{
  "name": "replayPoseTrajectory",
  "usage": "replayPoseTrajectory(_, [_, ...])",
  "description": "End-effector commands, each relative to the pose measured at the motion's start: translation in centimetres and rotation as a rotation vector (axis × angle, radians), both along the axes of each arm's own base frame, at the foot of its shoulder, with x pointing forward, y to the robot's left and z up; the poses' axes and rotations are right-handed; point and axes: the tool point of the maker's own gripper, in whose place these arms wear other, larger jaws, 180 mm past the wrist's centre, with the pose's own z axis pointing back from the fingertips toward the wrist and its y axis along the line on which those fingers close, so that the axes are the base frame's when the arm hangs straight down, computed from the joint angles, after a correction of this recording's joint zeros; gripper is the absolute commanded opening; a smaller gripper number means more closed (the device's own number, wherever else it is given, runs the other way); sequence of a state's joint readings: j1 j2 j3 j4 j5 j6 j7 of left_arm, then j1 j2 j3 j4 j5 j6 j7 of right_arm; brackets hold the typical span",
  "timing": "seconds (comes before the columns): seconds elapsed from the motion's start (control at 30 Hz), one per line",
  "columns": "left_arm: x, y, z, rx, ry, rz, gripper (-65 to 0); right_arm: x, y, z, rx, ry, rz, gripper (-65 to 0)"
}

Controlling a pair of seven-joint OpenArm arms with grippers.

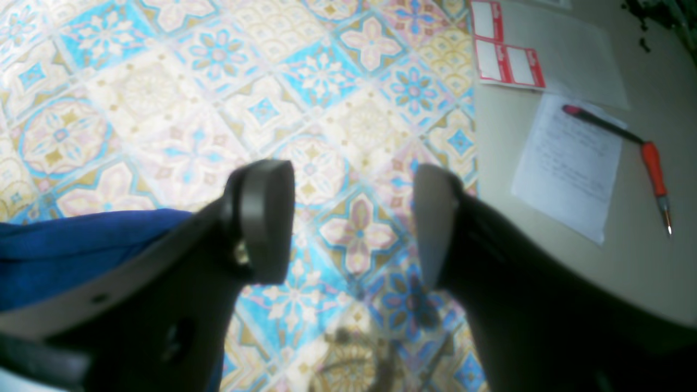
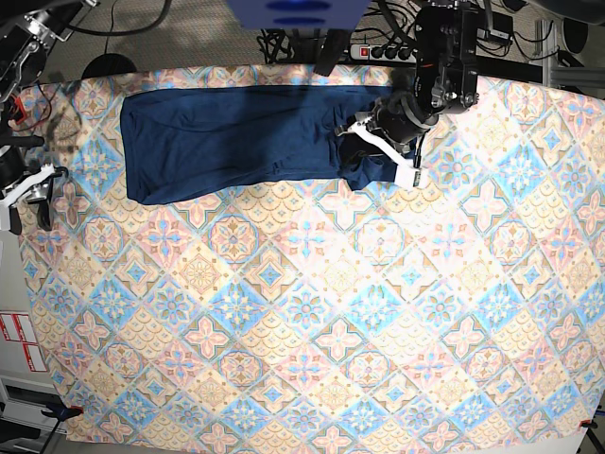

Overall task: Fold the T-shirt properly
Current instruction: 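Fold the held strip end with the left gripper toward the right gripper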

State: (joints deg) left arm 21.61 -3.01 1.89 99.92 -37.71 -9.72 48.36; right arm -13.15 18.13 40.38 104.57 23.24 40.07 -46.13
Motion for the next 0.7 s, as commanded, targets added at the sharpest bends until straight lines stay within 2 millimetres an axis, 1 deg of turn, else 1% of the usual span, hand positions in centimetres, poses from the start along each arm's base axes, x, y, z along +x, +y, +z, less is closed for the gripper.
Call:
replayPoseTrajectory(0.0, [0.3,-0.9,1.0,-0.028,-0.032,-0.016,-53.6,0.7,-0.2,1.8,-0.019,-0.054,0.016,-31.2])
replayPoseTrajectory(0.07, [0.0,-1.5,1.0,-0.033,-0.03,-0.036,-45.9,0.7,-0.1,1.8,-0.019,-0.054,0.018,-31.2])
replayPoseTrajectory(0.13, [-0.7,-1.5,0.9,-0.02,-0.024,-0.066,-38.7,0.7,-0.1,1.8,-0.019,-0.054,0.018,-31.2])
replayPoseTrajectory(0.2, [-0.5,-1.6,2.1,-0.013,-0.063,-0.083,-33.3,0.7,-0.1,1.8,-0.019,-0.054,0.018,-31.2])
replayPoseTrajectory(0.33, [0.0,-0.8,5.5,0.011,-0.167,-0.098,-24.9,0.7,-0.2,1.8,-0.02,-0.055,0.015,-31.2])
replayPoseTrajectory(0.37, [0.3,-0.3,6.2,0.021,-0.189,-0.095,-24.0,0.7,-0.2,1.8,-0.02,-0.055,0.015,-31.2])
replayPoseTrajectory(0.43, [0.0,0.8,6.4,0.043,-0.193,-0.08,-23.1,0.7,-0.2,1.8,-0.018,-0.055,0.014,-31.2])
replayPoseTrajectory(0.5, [-0.3,2.4,6.1,0.073,-0.182,-0.053,-23.1,0.7,-0.2,1.8,-0.018,-0.055,0.014,-31.2])
replayPoseTrajectory(0.6, [-1.1,5.1,5.2,0.13,-0.15,-0.026,-23.1,0.7,-0.2,1.8,-0.018,-0.055,0.014,-31.2])
replayPoseTrajectory(0.67, [-1.5,6.4,4.9,0.158,-0.138,-0.009,-23.1,0.7,-0.2,1.8,-0.018,-0.055,0.014,-31.2])
